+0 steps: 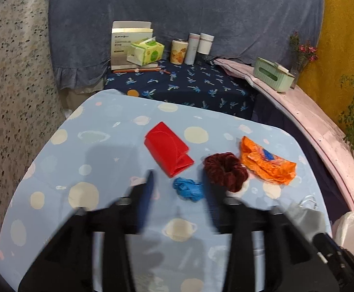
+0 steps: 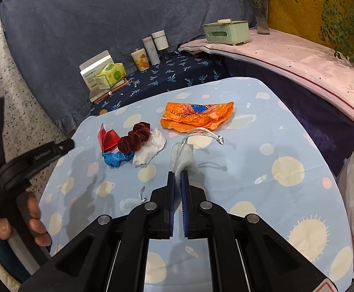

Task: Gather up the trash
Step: 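Grasp the red card holder with the left tool while the right tool grasps the grey pouch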

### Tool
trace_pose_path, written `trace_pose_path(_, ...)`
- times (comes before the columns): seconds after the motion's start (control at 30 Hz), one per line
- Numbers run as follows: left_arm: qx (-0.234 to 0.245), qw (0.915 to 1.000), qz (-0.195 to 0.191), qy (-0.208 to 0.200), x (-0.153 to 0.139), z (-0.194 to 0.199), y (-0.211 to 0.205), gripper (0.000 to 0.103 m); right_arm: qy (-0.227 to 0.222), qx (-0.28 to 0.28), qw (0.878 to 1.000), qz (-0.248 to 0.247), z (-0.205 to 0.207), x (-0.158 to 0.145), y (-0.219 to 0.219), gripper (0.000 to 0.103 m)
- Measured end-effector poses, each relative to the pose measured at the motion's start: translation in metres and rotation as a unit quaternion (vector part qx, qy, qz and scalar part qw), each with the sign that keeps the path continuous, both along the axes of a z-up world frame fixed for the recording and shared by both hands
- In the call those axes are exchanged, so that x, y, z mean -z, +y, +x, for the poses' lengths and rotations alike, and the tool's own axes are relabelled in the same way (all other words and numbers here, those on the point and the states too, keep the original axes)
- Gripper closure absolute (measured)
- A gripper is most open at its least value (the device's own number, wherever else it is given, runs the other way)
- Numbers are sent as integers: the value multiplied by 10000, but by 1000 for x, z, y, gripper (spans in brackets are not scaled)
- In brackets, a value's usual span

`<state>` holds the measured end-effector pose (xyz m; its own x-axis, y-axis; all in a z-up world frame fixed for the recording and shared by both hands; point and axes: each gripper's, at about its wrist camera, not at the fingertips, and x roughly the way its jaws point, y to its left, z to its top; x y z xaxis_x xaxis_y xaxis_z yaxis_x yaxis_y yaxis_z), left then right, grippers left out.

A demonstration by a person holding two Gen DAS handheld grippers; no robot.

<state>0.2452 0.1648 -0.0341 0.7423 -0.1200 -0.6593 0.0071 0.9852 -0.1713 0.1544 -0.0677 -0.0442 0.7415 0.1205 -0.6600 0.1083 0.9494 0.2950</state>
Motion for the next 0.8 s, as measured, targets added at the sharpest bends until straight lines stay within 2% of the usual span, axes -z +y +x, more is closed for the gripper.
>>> trace_pose_path(0.17,12,9995,287,99,19,18,0,47,-34,-23,10000,60,9,-1,3,97)
trace_pose_path(0.37,131,9989,401,223,40,43,-8,43,-70,-102,9999,88,29,0,9,97)
trace_pose_path(0.53,110,9982,538,245,51,64,-19,45,-21,-128,9999,110,42,4,11,97)
trace_pose_path(0.57,96,9980,573,249,53,68,-20,49,-15,-136,9998,112,44,5,12,97)
trace_pose_path(0.63,114,9977,587,320,58,74,-20,81,0,-152,9998,124,47,6,13,97)
trace_pose_path(0.67,106,9977,553,373,60,77,-19,90,6,-159,9998,130,48,7,14,97)
trace_pose_path(0.8,-39,9985,450,305,57,72,-13,102,15,-179,9997,158,47,8,16,97)
